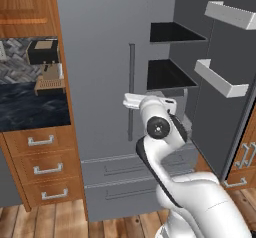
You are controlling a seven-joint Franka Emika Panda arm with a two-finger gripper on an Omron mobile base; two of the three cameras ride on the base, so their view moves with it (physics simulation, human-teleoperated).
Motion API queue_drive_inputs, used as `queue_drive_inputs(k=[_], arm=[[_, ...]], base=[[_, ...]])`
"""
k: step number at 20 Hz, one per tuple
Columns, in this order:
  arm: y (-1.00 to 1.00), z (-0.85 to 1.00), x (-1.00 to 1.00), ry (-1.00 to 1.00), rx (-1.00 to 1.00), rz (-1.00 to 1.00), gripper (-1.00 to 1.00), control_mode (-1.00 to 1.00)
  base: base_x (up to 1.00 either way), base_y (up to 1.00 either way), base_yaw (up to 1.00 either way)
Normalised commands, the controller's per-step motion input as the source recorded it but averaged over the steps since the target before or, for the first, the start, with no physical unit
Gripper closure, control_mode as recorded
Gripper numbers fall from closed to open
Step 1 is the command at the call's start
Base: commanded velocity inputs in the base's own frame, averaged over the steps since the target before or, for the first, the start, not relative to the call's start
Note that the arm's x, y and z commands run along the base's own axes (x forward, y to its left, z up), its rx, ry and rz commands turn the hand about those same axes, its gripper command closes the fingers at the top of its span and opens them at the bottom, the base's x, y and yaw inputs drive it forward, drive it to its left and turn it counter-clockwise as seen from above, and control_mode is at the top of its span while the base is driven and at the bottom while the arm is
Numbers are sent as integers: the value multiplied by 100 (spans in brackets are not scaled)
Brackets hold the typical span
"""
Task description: Take the lemon wedge from the fridge and place it on the plate with fish on the dining counter.
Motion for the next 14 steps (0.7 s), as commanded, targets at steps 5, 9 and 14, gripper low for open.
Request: queue_drive_inputs(k=[5, 9, 14], arm=[[15, 0, 97, 0, -5, 3, -100, -100], [20, 0, 95, 1, -3, 4, -100, -100], [34, 0, 66, 3, -4, 0, -100, -100]], base=[[0, 0, 0], [0, 0, 0], [0, 0, 0]])
